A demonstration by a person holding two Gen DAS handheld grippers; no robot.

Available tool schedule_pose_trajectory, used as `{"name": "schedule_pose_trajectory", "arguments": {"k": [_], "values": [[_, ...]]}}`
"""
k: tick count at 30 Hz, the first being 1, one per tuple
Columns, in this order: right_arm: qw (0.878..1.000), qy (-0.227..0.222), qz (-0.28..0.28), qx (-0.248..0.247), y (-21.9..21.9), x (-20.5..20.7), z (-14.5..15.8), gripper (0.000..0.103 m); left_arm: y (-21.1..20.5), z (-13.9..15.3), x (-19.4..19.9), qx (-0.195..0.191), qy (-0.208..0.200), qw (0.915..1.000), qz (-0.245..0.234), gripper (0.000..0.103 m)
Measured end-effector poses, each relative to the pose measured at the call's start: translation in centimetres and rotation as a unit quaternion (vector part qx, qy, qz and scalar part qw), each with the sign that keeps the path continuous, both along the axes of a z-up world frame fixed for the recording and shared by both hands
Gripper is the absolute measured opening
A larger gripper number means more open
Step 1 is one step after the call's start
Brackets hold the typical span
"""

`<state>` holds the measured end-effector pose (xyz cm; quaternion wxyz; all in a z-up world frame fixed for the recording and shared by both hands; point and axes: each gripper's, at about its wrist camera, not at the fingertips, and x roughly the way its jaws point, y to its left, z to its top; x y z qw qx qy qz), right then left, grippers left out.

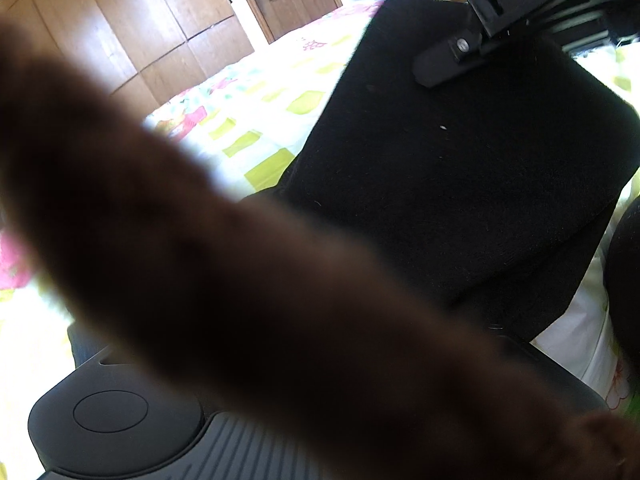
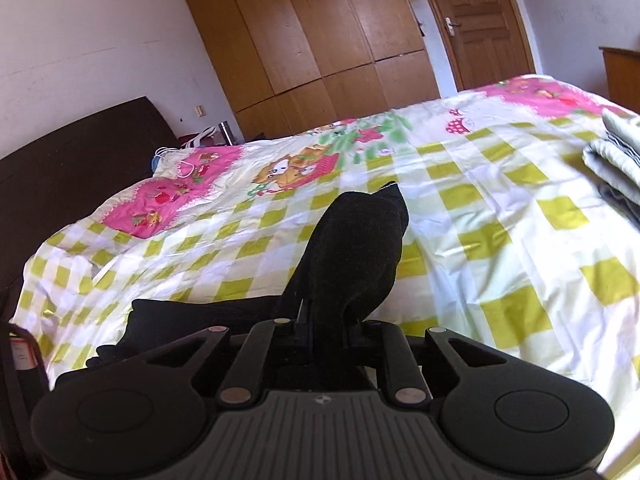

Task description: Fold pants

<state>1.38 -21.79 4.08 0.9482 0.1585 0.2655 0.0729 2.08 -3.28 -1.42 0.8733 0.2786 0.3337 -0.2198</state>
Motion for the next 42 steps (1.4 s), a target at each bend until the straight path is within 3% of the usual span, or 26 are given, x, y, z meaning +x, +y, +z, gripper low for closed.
{"name": "schedule_pose_trajectory", "arguments": {"k": [7, 11, 14, 16, 19, 22, 24, 25, 28, 30, 33, 35, 38, 42], "values": [[0.99, -0.049, 0.05, -0.121, 6.1, -1.7, 1.0, 0.029, 0.2, -0.2, 1.1, -0.018, 0.015, 0.9997, 0.004, 0.068], [0.987, -0.059, 0.07, -0.13, 6.8, -2.0, 0.7, 0.029, 1.3, 0.0, 1.9, -0.043, 0.034, 0.9983, 0.017, 0.07], [0.989, -0.058, 0.062, -0.119, 5.7, -1.9, 0.4, 0.029, 1.1, -0.1, 1.8, -0.036, 0.03, 0.9988, 0.013, 0.07], [0.994, -0.047, 0.047, -0.091, 3.9, -1.4, 0.2, 0.029, 0.8, -0.1, 1.8, -0.03, 0.027, 0.9991, 0.011, 0.07], [1.0, 0.009, -0.02, -0.001, -1.7, 0.3, -1.1, 0.032, 0.4, 0.1, 1.6, -0.026, 0.023, 0.9994, 0.006, 0.07], [0.987, 0.111, -0.075, 0.093, -8.0, 1.8, -4.4, 0.036, 0.3, 0.7, 1.8, -0.032, 0.026, 0.9991, -0.003, 0.071], [0.975, 0.132, -0.097, 0.149, -11.1, 1.4, -5.6, 0.036, 0.5, 1.2, 1.6, -0.035, 0.024, 0.999, -0.011, 0.071], [0.977, 0.121, -0.104, 0.142, -11.9, 1.0, -5.4, 0.036, 0.6, 1.4, 1.7, -0.034, 0.022, 0.9991, -0.014, 0.071], [0.99, 0.066, -0.111, 0.054, -12.6, 0.5, -3.2, 0.038, 0.8, 2.1, 1.5, -0.043, 0.017, 0.9987, -0.022, 0.071], [0.997, 0.045, -0.061, 0.033, -12.4, 1.4, -2.0, 0.038, 1.0, 2.5, 0.9, -0.053, 0.016, 0.998, -0.03, 0.072], [0.998, 0.017, 0.038, -0.043, -10.1, 3.6, -0.8, 0.041, 0.8, 3.4, 1.5, -0.063, 0.01, 0.9969, -0.046, 0.075], [0.984, 0.008, 0.127, -0.125, -7.7, 5.4, -0.8, 0.044, 0.4, 3.8, 1.9, -0.068, 0.003, 0.9962, -0.054, 0.077], [0.945, 0.025, 0.233, -0.228, -5.4, 7.8, -1.7, 0.045, 0.2, 3.7, 2.8, -0.074, 0.001, 0.9953, -0.063, 0.077], [0.913, 0.075, 0.313, -0.25, -5.3, 10.7, -2.6, 0.045, 0.0, 3.5, 3.1, -0.077, 0.011, 0.9947, -0.067, 0.077]]}}
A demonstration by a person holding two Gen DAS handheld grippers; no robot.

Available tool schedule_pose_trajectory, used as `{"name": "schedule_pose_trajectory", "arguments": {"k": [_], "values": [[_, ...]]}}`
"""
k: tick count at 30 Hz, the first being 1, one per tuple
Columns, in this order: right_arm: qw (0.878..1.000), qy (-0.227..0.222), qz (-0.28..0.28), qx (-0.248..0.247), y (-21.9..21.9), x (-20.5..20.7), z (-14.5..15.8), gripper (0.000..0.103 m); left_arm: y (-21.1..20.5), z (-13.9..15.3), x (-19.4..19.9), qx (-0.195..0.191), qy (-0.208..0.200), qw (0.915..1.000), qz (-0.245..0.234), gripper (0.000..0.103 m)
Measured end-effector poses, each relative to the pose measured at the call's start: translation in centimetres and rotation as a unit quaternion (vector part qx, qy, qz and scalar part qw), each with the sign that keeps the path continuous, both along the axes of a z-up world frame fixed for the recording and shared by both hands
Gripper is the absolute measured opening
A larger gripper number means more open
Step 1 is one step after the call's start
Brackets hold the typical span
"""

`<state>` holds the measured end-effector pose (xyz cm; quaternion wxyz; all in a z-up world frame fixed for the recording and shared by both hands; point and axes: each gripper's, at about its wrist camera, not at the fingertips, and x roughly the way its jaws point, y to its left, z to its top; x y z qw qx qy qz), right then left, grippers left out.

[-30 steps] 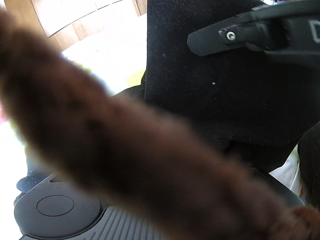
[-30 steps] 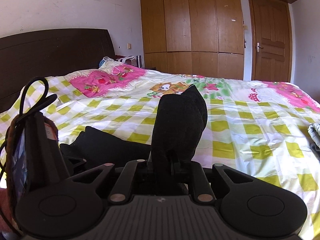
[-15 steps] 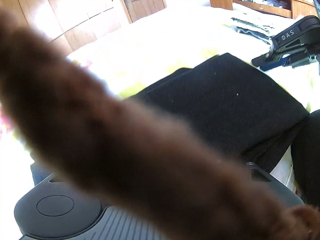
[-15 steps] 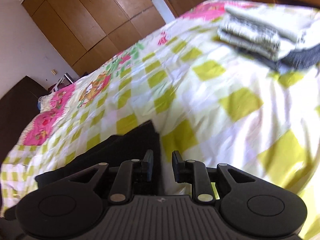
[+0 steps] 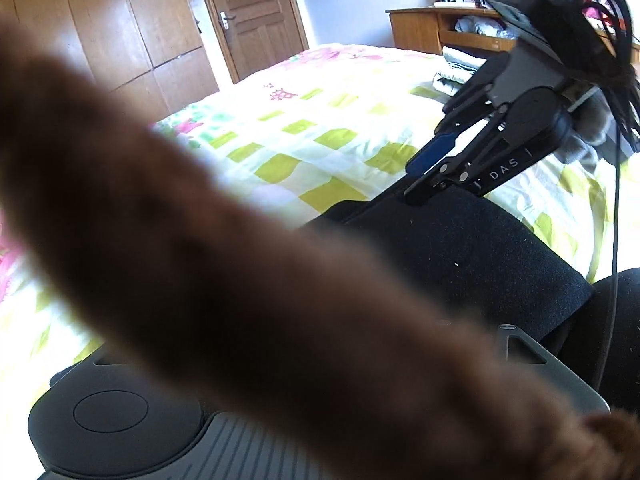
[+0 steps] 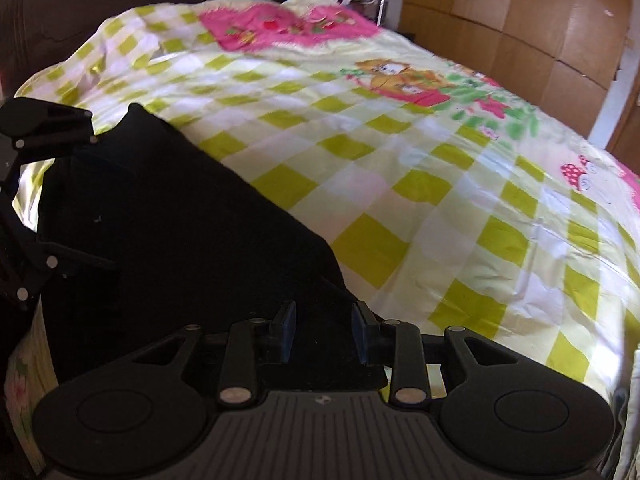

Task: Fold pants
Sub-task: 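Fold the trouser edge over with the right gripper and press it flat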

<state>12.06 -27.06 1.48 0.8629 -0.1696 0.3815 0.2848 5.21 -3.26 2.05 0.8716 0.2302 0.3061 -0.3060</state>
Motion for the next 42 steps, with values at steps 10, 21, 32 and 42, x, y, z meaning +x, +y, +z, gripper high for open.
{"name": "schedule_pose_trajectory", "arguments": {"k": [10, 21, 32, 42], "values": [[0.998, 0.059, 0.003, -0.034, 0.5, 2.1, -1.0, 0.019, -0.9, -0.1, -5.2, -0.044, 0.02, 0.9987, -0.012, 0.081], [0.986, 0.021, -0.165, 0.018, -1.7, 4.5, -0.9, 0.017, -2.5, -2.6, -5.3, -0.025, 0.038, 0.9989, 0.01, 0.081], [0.991, 0.003, -0.129, 0.045, -1.6, -0.3, 0.5, 0.018, -3.8, -2.2, -9.7, 0.02, -0.043, 0.9979, -0.045, 0.065], [0.999, 0.018, 0.047, -0.004, 3.9, -10.3, 0.5, 0.045, -5.1, -3.5, -8.3, -0.005, 0.004, 0.9979, -0.065, 0.044]]}}
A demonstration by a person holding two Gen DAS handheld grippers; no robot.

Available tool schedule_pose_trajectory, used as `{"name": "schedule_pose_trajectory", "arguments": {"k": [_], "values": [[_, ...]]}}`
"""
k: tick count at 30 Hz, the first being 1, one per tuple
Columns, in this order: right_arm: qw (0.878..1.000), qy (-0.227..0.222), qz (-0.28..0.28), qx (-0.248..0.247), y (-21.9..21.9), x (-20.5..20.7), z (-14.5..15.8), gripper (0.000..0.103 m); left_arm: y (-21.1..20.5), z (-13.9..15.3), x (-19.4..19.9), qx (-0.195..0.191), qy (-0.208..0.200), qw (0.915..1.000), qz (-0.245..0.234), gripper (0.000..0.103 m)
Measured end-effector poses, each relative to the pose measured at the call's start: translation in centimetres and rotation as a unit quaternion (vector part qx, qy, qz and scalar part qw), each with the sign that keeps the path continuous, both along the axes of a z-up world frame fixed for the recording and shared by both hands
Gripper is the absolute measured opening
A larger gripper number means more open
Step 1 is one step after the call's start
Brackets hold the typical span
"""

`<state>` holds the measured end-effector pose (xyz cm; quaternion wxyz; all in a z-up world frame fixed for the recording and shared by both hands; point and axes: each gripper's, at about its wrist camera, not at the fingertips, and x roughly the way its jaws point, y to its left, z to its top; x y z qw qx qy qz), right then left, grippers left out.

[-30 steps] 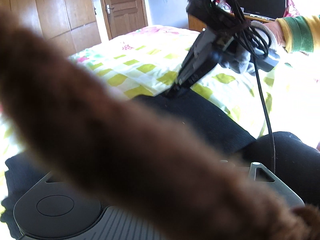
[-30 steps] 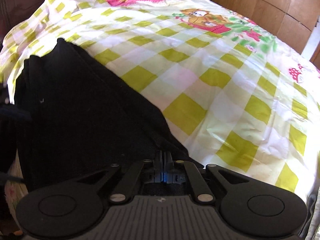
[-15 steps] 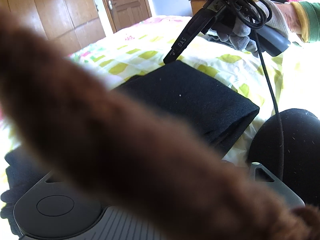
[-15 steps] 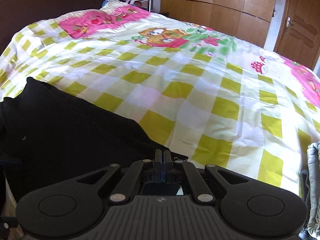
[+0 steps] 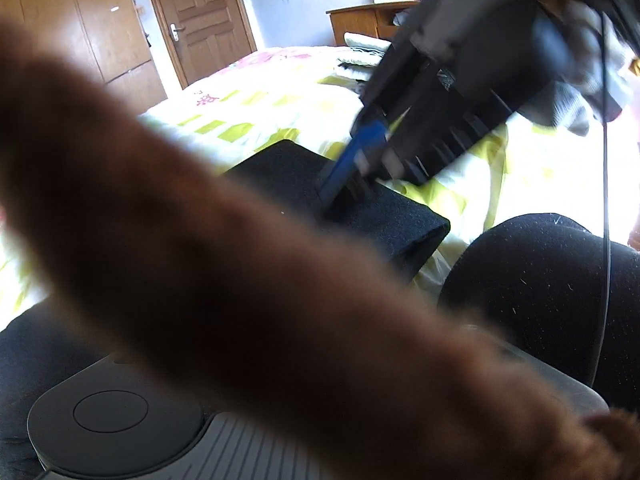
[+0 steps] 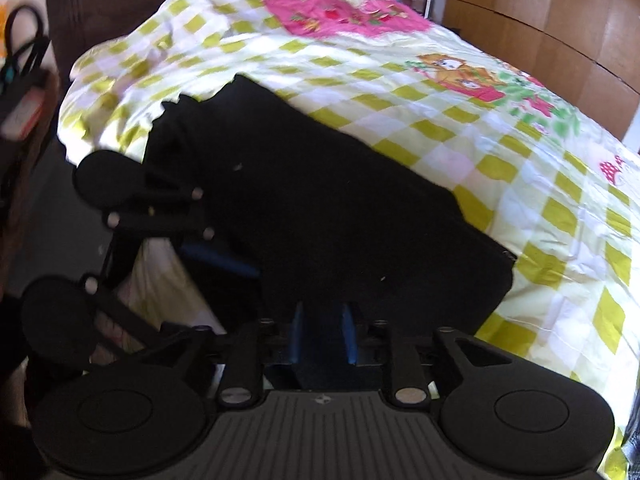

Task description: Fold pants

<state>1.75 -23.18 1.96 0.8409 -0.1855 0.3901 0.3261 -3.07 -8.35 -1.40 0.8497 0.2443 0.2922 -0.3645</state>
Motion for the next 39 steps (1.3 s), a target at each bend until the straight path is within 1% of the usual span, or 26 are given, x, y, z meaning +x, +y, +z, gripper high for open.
{"name": "schedule_pose_trajectory", "arguments": {"k": [2, 3, 4, 5, 6, 7, 9, 11, 14, 16, 18, 20, 22, 24, 25, 26, 28, 29, 31, 32, 33, 34, 35, 36, 39], "values": [[0.999, -0.003, 0.007, -0.036, 1.0, -0.1, -1.6, 0.045, 0.2, 0.1, -0.1, 0.002, -0.001, 1.0, -0.001, 0.044], [0.999, -0.013, -0.002, -0.051, 1.3, -0.1, -1.9, 0.043, 0.4, 0.2, -0.1, 0.002, 0.001, 1.0, -0.003, 0.044], [0.999, -0.011, -0.016, -0.049, 1.1, 0.2, -1.7, 0.032, 0.5, 0.3, -0.1, 0.001, 0.001, 1.0, -0.004, 0.044], [0.999, 0.007, -0.033, -0.023, 0.5, 0.8, -1.2, 0.025, 0.6, 0.4, -0.2, -0.001, 0.001, 1.0, -0.005, 0.044], [0.999, 0.023, -0.049, 0.0, -0.1, 1.2, -0.8, 0.02, 0.7, 0.5, -0.3, -0.005, 0.003, 0.9999, -0.009, 0.044], [0.997, 0.031, -0.072, 0.017, -0.8, 1.6, -0.2, 0.018, 0.7, 0.6, -0.4, -0.011, 0.003, 0.9998, -0.014, 0.044], [0.993, 0.032, -0.107, 0.026, -1.8, 2.3, 0.2, 0.018, 0.4, 0.9, -0.5, -0.018, 0.0, 0.9996, -0.021, 0.044], [0.988, 0.045, -0.14, 0.048, -2.7, 3.0, 0.6, 0.017, -0.1, 1.1, -0.5, -0.023, -0.007, 0.9992, -0.03, 0.046], [0.986, 0.04, -0.15, 0.058, -3.1, 3.3, 1.2, 0.017, -1.1, 1.2, -0.1, -0.022, -0.026, 0.9987, -0.04, 0.046], [0.986, 0.038, -0.152, 0.059, -3.1, 3.3, 1.4, 0.017, -1.9, 1.0, 0.2, -0.007, -0.045, 0.998, -0.045, 0.046], [0.985, 0.039, -0.156, 0.062, -3.4, 3.6, 1.5, 0.017, -3.0, 0.3, 0.4, 0.022, -0.059, 0.996, -0.064, 0.045], [0.983, 0.044, -0.164, 0.072, -3.9, 3.9, 1.6, 0.017, -3.7, -0.4, -0.2, 0.051, -0.068, 0.991, -0.104, 0.044], [0.981, 0.045, -0.171, 0.08, -4.1, 4.0, 1.7, 0.017, -4.1, -1.1, -0.8, 0.072, -0.082, 0.9856, -0.129, 0.044], [0.979, 0.047, -0.176, 0.086, -4.3, 4.1, 1.6, 0.017, -4.6, -1.5, -0.6, 0.079, -0.087, 0.9853, -0.124, 0.044], [0.978, 0.049, -0.18, 0.089, -4.1, 4.1, 1.5, 0.017, -4.9, -1.6, -0.1, 0.075, -0.085, 0.9872, -0.112, 0.043], [0.977, 0.049, -0.183, 0.092, -4.3, 4.0, 1.5, 0.017, -5.2, -1.6, 0.4, 0.069, -0.083, 0.9892, -0.099, 0.041], [0.977, 0.049, -0.186, 0.094, -4.5, 4.0, 1.5, 0.017, -5.8, -1.6, 1.5, 0.062, -0.074, 0.9924, -0.076, 0.039], [0.976, 0.048, -0.187, 0.096, -4.7, 4.0, 1.5, 0.017, -6.1, -1.6, 1.9, 0.059, -0.07, 0.9933, -0.07, 0.039], [0.976, 0.045, -0.191, 0.098, -4.9, 4.1, 1.6, 0.017, -6.6, -1.9, 2.1, 0.056, -0.069, 0.9937, -0.068, 0.035], [0.975, 0.045, -0.195, 0.1, -4.9, 4.2, 1.7, 0.017, -6.8, -1.8, 2.0, 0.051, -0.061, 0.9942, -0.072, 0.024], [0.974, 0.044, -0.196, 0.101, -5.0, 4.2, 1.7, 0.017, -6.7, -1.6, 2.1, 0.041, -0.044, 0.9954, -0.075, 0.014], [0.974, 0.043, -0.198, 0.102, -5.0, 4.1, 1.8, 0.017, -6.6, -1.3, 2.0, 0.035, -0.035, 0.9959, -0.076, 0.013], [0.974, 0.042, -0.198, 0.105, -5.0, 4.1, 1.9, 0.017, -6.4, -1.0, 2.0, 0.032, -0.032, 0.9958, -0.08, 0.008], [0.973, 0.042, -0.199, 0.108, -5.1, 4.0, 2.0, 0.017, -6.0, -0.7, 2.0, 0.031, -0.029, 0.9956, -0.083, 0.007], [0.971, 0.041, -0.202, 0.117, -5.1, 3.8, 2.3, 0.017, -5.2, 0.3, 2.4, 0.011, 0.001, 0.9965, -0.083, 0.006]]}}
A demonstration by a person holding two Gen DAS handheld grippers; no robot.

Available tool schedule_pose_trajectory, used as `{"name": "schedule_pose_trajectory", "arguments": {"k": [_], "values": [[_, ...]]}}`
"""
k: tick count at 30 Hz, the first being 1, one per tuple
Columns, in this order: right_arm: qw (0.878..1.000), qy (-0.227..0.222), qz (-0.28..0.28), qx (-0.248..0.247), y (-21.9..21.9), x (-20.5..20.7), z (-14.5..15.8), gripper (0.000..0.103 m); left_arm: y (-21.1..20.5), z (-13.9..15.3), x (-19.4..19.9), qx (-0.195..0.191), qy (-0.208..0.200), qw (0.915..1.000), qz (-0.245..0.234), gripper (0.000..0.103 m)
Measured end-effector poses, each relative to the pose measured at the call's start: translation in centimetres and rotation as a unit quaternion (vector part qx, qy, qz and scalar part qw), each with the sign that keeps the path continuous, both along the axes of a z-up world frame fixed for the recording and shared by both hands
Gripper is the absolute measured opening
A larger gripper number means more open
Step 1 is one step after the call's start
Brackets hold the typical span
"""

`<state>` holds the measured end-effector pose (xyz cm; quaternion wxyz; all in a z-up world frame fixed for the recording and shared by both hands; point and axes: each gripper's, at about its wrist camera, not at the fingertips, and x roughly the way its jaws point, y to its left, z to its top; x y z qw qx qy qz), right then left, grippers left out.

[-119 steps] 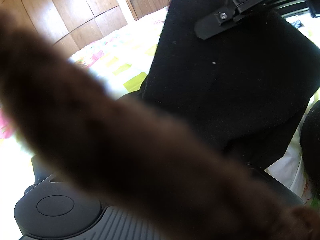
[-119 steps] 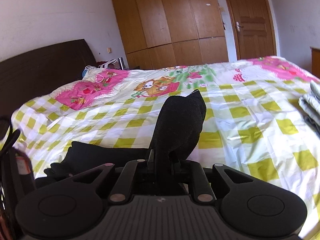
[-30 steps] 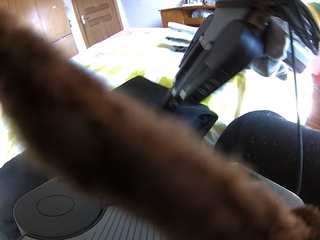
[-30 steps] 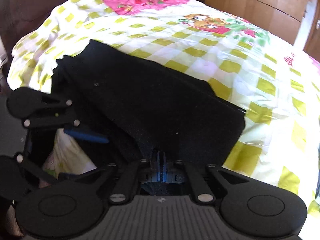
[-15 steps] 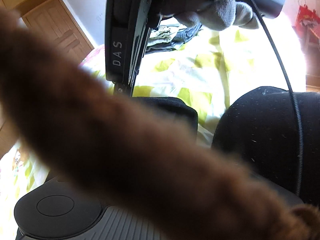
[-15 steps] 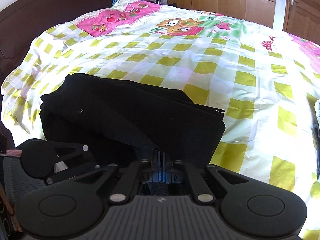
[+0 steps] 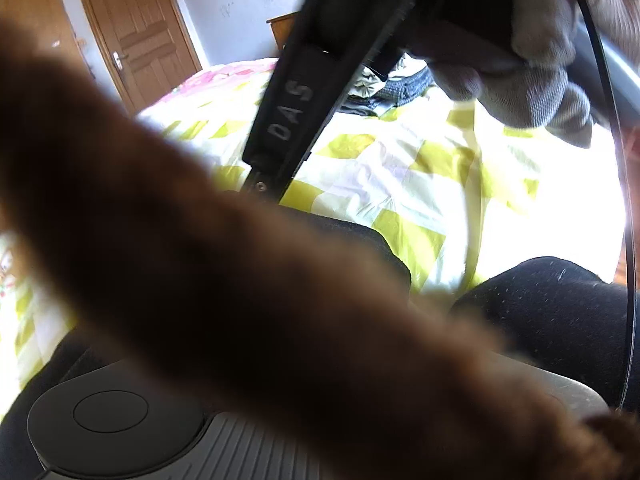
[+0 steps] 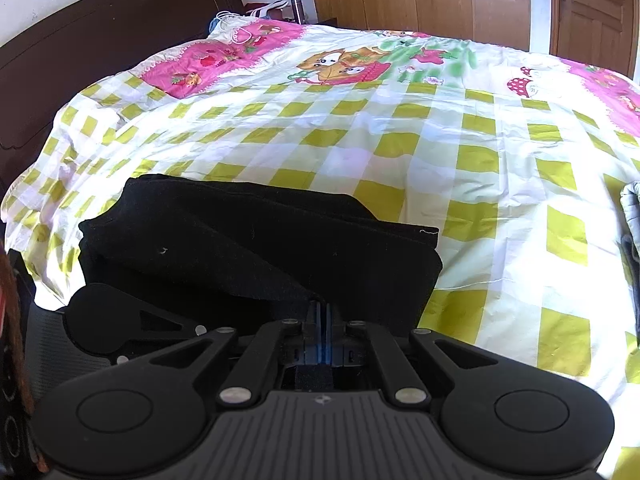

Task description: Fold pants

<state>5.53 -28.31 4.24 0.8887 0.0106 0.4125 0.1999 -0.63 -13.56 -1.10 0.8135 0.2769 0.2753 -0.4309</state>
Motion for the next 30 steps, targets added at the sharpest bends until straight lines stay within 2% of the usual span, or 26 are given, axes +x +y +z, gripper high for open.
{"name": "schedule_pose_trajectory", "arguments": {"k": [2, 4, 6, 8, 11, 13, 18, 20, 22, 26, 28, 30], "values": [[1.0, 0.001, -0.002, 0.004, -0.1, 0.1, 0.0, 0.017, -0.1, -0.1, 0.1, -0.006, -0.001, 0.9999, 0.01, 0.006], [1.0, 0.006, -0.004, 0.005, -0.1, 0.2, -0.2, 0.017, -0.7, -1.0, -0.2, 0.019, -0.022, 0.9995, -0.007, 0.007], [1.0, 0.01, -0.005, 0.003, -0.1, 0.3, -0.4, 0.017, -1.1, -1.4, -1.3, 0.028, -0.059, 0.9975, -0.029, 0.016], [1.0, 0.011, -0.005, 0.001, -0.2, 0.3, -0.4, 0.017, -1.3, -1.4, -1.4, 0.024, -0.046, 0.9981, -0.034, 0.027], [1.0, 0.012, -0.011, 0.005, -0.2, 0.2, -0.4, 0.017, -2.4, -2.3, -0.9, 0.033, -0.051, 0.9979, -0.025, 0.028], [1.0, 0.009, -0.016, 0.005, -0.2, 0.1, -0.3, 0.017, -3.1, -2.7, 0.0, 0.024, -0.053, 0.9982, -0.012, 0.03], [0.999, -0.003, -0.031, 0.008, -0.8, -0.4, 0.2, 0.017, -2.2, -1.5, 1.2, 0.001, 0.0, 1.0, -0.002, 0.008], [0.999, -0.011, -0.04, 0.017, -1.1, -0.6, 0.6, 0.017, -1.3, 0.1, 1.6, -0.031, 0.041, 0.9986, 0.008, 0.006], [0.998, -0.016, -0.05, 0.028, -1.5, -0.7, 0.8, 0.017, -0.5, 1.3, 1.7, -0.061, 0.059, 0.9962, 0.015, 0.006], [0.998, 0.0, -0.061, 0.011, -1.7, -0.9, -0.3, 0.017, -0.5, -0.8, 2.4, -0.073, 0.13, 0.9886, 0.025, 0.005], [0.998, 0.011, -0.063, -0.013, -1.8, -1.4, -1.2, 0.017, -0.1, -0.5, 1.7, -0.083, 0.144, 0.9861, 0.011, 0.005], [0.998, 0.016, -0.06, -0.022, -1.7, -1.7, -1.4, 0.018, 0.3, -0.8, 1.0, -0.073, 0.133, 0.9885, 0.003, 0.007]]}}
